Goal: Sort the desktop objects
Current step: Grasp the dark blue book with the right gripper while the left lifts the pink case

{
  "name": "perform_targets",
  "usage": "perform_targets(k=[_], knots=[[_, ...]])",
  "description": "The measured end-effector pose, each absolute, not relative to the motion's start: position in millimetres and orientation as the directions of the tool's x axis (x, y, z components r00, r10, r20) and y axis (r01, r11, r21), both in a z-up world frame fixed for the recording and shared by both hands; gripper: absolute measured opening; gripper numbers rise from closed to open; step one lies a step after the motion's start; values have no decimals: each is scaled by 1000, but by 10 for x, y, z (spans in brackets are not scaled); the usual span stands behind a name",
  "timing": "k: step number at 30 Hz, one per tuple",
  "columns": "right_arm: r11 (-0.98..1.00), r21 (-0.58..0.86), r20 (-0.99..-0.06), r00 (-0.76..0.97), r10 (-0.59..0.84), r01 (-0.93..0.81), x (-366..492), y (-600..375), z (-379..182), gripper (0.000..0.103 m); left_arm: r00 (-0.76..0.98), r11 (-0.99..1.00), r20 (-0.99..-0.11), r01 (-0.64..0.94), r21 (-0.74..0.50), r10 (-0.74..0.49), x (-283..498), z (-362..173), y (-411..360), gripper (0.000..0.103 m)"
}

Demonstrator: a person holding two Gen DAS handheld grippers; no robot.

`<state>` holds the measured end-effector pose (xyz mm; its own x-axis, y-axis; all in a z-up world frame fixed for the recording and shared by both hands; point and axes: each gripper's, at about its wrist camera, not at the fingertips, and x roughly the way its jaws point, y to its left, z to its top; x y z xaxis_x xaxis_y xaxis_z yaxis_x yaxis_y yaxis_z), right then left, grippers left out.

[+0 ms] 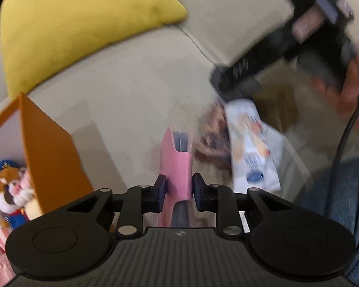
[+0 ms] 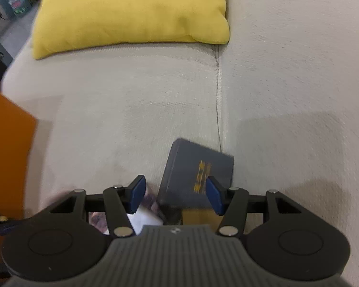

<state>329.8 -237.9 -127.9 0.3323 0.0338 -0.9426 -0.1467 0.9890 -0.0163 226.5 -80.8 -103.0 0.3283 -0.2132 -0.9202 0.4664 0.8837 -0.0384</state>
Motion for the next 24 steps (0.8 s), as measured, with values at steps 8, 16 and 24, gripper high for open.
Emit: perform_targets(k=[8, 16, 24], knots=[[961, -195, -942, 309, -127, -199, 3438, -2183, -1653, 77, 369, 904, -904, 426, -42, -216, 2552, -1086, -770, 27], [966, -164, -945, 312, -97, -198, 3436, -2300, -1561, 63, 364, 908, -900, 412, -74, -239, 2552, -1100, -685, 28], [977, 141, -932, 313, 185, -161, 3322, -2554, -1056, 43, 357, 918, -899, 383, -106, -253, 2584, -1105, -624, 29]])
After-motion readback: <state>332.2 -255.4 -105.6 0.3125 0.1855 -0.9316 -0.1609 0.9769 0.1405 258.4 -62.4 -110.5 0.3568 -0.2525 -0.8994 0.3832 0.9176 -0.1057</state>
